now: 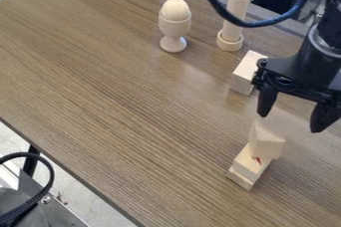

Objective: Take the cube and put it on top of the arch

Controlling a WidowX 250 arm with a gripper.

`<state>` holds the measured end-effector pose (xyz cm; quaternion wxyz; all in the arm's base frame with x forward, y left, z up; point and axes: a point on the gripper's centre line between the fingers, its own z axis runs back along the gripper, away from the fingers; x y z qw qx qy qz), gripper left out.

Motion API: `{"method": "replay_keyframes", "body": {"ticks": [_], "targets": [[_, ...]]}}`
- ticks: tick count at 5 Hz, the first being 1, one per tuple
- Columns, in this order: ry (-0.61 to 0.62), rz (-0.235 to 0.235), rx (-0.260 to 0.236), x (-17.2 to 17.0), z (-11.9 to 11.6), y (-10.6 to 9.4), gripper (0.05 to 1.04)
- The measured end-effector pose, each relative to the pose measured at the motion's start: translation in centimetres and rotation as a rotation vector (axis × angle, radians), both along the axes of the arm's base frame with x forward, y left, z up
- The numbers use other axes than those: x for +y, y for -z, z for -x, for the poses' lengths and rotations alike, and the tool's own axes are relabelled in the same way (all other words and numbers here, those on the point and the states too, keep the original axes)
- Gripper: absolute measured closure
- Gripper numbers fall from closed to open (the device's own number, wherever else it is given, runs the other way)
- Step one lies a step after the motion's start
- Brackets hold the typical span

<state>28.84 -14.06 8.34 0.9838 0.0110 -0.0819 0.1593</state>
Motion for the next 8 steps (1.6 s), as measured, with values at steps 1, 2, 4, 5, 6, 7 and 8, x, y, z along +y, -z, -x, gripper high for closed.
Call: {"method": "replay_keyframes", "body": {"ticks": [1, 2, 4, 5, 6, 7, 8], "targets": [[0.002, -0.003, 0.015, 0.0, 0.2, 0.0, 0.083], [0.002, -0.005, 0.026, 0.1, 0.4, 0.1, 0.083], [-0.014, 0.002, 0.043, 0.7, 1.1, -0.1, 0.083], [-0.016, 0.011, 0.052, 0.8, 1.5, 0.1, 0.083], [-0.02, 0.011, 0.063, 0.9, 1.8, 0.5, 0.083], [-0.038, 0.035, 0.072, 0.8, 2.1, 0.9, 0.116], [-0.051, 0.051, 0.052, 1.1, 1.8, 1.3, 0.326]]}}
